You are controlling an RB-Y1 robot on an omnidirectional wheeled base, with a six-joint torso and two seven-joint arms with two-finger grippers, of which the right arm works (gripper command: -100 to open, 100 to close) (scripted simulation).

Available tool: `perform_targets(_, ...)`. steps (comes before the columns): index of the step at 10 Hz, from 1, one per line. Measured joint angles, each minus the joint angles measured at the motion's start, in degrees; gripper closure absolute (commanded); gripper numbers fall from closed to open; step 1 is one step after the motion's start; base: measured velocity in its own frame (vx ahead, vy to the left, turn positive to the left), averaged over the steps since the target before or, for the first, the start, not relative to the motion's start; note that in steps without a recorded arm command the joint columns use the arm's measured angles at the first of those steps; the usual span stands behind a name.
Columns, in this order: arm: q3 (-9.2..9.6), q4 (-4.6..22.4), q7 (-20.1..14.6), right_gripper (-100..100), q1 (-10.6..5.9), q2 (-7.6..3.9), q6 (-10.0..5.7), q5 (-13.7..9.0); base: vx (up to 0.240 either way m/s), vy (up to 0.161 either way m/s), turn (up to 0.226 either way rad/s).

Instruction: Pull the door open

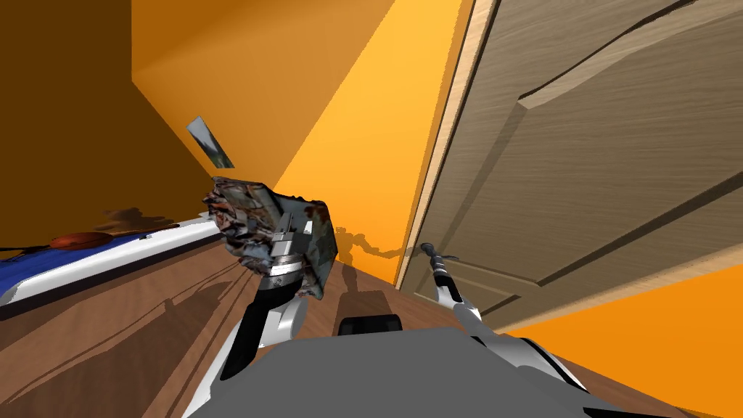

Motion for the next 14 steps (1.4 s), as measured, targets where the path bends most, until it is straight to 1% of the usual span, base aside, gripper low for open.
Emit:
perform_targets(1,0.26,-0.1,-0.4,100,0.04,-0.34,-0.16,0.1,-0.172,-0.049,0.098)
perform_targets(2,0.57,-0.4,-0.8,100,0.12,-0.45,-0.21,0.3,-0.176,-0.046,0.095)
perform_targets(4,1.6,-0.7,-1.9,100,0.51,-0.86,-0.45,0.8,-0.206,-0.027,0.119)
perform_targets(6,2.86,-0.7,-3.3,100,1.04,-1.28,-0.93,1.5,-0.263,-0.067,0.163)
perform_targets(9,4.84,-1.3,-5.8,100,1.96,-2.38,-1.73,2.6,-0.247,-0.033,0.115)
perform_targets(10,5.37,-1.4,-6.4,100,2.17,-2.56,-1.94,2.9,-0.112,-0.02,0.037)
perform_targets(11,5.58,-1.4,-6.5,100,2.31,-2.34,-1.88,3.0,-0.143,0.002,0.094)
perform_targets(14,6.85,-2.2,-7.9,100,2.85,-3.24,-2.34,3.5,-0.249,-0.06,0.12)
